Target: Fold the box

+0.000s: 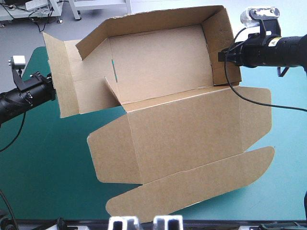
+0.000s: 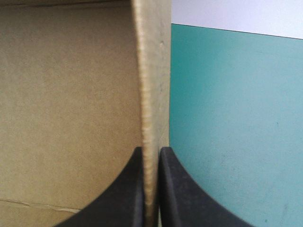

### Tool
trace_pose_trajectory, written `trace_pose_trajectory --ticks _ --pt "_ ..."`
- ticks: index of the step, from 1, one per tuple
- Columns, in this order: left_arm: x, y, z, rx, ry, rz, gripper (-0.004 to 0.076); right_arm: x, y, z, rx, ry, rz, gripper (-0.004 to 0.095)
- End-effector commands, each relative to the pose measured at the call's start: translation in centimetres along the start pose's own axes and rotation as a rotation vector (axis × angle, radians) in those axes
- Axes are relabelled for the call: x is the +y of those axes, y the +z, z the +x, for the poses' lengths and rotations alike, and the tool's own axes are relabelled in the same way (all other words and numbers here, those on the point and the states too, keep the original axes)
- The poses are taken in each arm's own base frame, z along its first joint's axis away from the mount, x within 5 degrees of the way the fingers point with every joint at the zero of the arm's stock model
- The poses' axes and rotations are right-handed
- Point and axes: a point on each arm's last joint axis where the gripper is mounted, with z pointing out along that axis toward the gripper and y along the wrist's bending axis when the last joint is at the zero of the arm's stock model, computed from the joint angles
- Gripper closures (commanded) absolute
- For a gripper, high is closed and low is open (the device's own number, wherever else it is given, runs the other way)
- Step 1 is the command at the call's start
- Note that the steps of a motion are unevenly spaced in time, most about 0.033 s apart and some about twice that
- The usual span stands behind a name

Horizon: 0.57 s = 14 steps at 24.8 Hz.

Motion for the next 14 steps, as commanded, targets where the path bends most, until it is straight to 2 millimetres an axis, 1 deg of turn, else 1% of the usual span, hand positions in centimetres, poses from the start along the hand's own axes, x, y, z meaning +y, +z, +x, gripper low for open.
trace_pose_trajectory --ticks 1,5,10,14 --pt "-3.1 -0.6 -0.7 -0.042 0.016 0.152 0.0726 1.0 -1.5 -1.2 -0.131 0.003 -0.032 0.0908" --pt "-3.5 -0.7 -0.7 -0.055 0.016 0.167 0.0726 0.8 -0.9 -1.3 -0.122 0.007 -0.037 0.0908" --pt "-4.7 0.4 0.1 0.001 0.029 0.22 0.0727 0.8 0.2 -1.5 -0.124 0.019 -0.098 0.0908" --pt "-5.2 0.4 0.1 0.002 0.039 0.23 0.0727 0.5 0.6 -1.4 -0.111 0.009 -0.084 0.0908"
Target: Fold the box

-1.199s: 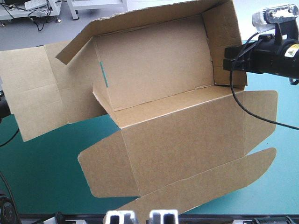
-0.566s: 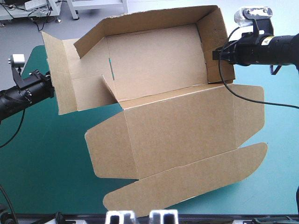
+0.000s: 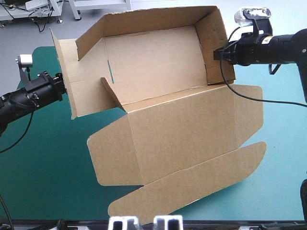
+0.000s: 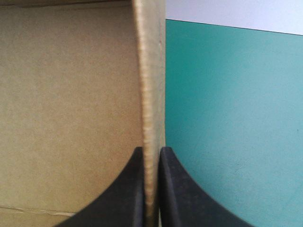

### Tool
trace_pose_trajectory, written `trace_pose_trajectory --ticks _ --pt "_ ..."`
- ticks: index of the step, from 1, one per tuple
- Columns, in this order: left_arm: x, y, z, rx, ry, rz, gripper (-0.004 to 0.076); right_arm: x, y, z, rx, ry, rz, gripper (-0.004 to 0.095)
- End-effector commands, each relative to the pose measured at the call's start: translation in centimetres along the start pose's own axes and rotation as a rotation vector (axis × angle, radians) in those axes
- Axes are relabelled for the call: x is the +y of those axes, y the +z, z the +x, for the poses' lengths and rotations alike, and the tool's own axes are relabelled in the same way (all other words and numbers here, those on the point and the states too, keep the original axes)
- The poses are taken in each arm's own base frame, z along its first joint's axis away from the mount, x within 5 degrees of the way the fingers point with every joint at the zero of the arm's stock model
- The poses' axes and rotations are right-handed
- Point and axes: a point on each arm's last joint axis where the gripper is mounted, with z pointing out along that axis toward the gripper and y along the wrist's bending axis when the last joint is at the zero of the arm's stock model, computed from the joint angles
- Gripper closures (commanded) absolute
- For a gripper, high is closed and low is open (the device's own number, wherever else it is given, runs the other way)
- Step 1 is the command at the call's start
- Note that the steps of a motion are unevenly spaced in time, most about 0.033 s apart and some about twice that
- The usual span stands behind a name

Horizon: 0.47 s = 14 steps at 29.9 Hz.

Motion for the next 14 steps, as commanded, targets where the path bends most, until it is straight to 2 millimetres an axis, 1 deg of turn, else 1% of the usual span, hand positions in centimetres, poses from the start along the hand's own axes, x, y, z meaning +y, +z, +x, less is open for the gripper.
trace_pose_trajectory --ticks 1,5,9,14 --pt "-3.1 -0.4 -0.5 -0.015 0.034 0.138 0.0727 1.2 -1.8 -1.2 -0.127 -0.007 -0.029 0.0908" --pt "-4.5 -0.8 -0.8 -0.025 0.084 0.146 0.0727 0.9 -1.8 -1.1 -0.118 -0.027 0.008 0.0908" --pt "-5.6 -1.1 -0.9 -0.037 0.114 0.154 0.0727 0.9 -1.8 -1.1 -0.118 -0.026 0.006 0.0908" --pt "-5.7 -1.2 -0.9 -0.034 0.101 0.152 0.0727 1.0 -1.8 -1.1 -0.12 -0.024 0.003 0.0908"
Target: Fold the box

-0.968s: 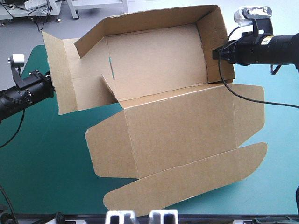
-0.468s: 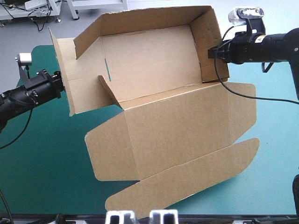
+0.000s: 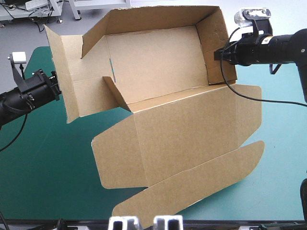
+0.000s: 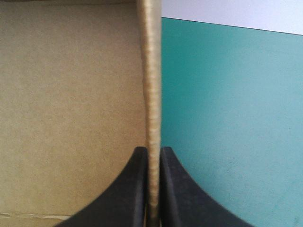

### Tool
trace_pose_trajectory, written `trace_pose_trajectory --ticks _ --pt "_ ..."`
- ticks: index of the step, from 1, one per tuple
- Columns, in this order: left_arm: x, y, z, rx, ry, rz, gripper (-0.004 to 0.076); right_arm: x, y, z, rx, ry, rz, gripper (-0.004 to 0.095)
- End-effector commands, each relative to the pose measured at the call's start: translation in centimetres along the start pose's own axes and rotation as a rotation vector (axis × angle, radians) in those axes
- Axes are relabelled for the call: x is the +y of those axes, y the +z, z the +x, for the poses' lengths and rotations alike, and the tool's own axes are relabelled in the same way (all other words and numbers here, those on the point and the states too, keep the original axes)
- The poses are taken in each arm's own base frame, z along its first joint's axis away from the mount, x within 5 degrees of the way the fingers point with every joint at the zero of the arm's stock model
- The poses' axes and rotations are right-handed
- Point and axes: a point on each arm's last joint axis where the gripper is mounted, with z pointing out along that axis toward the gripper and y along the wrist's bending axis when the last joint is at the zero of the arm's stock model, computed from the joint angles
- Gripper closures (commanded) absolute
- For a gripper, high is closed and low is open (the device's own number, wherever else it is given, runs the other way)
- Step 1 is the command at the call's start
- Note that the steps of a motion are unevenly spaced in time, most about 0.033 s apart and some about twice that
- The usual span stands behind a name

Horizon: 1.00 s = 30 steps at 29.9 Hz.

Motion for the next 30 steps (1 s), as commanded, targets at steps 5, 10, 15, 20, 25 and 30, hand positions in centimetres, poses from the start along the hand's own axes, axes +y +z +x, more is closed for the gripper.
trace_pose_trajectory --ticks 5,10,15,20,25,30 --pt "-2.8 -0.4 -0.5 -0.011 -0.013 0.133 0.0727 1.2 -2.0 -1.2 -0.128 -0.017 -0.011 0.0908" --pt "-3.3 -0.5 -0.4 -0.013 -0.007 0.14 0.0727 1.2 -2.1 -1.3 -0.133 -0.017 -0.011 0.0908" --pt "-4.4 0.0 0.0 0.004 -0.018 0.193 0.0727 1.1 -2.0 -1.4 -0.149 -0.034 -0.005 0.0908" --pt "-5.7 0.1 -0.3 -0.036 -0.009 0.283 0.0727 1.2 -2.0 -1.5 -0.16 -0.036 -0.016 0.0908" --pt "-5.7 0.2 -0.2 -0.022 -0.009 0.272 0.0727 1.4 -2.0 -1.6 -0.167 -0.04 -0.035 0.0908" --pt "-5.8 0.1 -0.1 -0.021 0.004 0.268 0.0727 1.5 -2.0 -1.6 -0.168 -0.037 -0.05 0.0908"
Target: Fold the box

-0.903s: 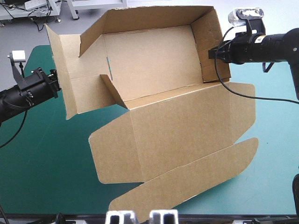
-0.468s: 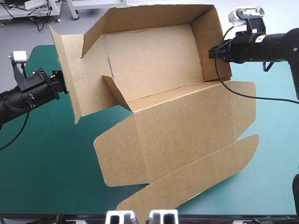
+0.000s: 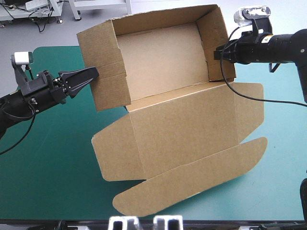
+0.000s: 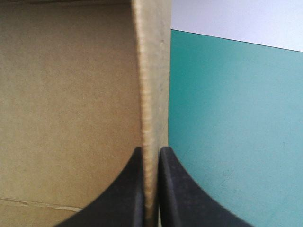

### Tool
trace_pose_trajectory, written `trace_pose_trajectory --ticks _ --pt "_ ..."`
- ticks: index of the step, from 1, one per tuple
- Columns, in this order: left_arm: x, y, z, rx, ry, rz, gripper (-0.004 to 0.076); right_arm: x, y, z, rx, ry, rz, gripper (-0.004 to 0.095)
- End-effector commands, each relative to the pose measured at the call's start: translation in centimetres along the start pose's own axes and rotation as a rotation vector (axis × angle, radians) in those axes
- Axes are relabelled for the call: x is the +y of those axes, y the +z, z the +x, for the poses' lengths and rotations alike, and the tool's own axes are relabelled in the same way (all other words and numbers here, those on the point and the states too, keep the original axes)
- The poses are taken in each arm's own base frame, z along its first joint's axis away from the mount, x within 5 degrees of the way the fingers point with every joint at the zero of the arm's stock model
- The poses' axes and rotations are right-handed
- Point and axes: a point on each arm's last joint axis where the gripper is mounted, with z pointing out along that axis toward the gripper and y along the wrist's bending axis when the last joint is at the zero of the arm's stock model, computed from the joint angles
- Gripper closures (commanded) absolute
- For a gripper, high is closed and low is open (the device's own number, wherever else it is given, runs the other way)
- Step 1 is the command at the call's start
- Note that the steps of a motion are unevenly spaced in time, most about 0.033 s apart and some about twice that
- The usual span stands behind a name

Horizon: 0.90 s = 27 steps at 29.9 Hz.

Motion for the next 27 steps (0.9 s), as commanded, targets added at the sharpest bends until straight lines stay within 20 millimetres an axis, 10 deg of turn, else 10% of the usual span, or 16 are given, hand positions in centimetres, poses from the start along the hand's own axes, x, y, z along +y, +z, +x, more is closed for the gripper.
trace_pose_trajectory --ticks 1,27 --pt "-2.3 -0.21 -0.35 -0.005 0.024 0.115 0.0727 1.53 -2.03 -1.43 -0.135 0.005 -0.052 0.0908" --pt "-1.63 -0.16 -0.09 0.023 0.096 0.043 0.0636 1.85 -2.11 -1.45 -0.139 -0.001 -0.077 0.0907"
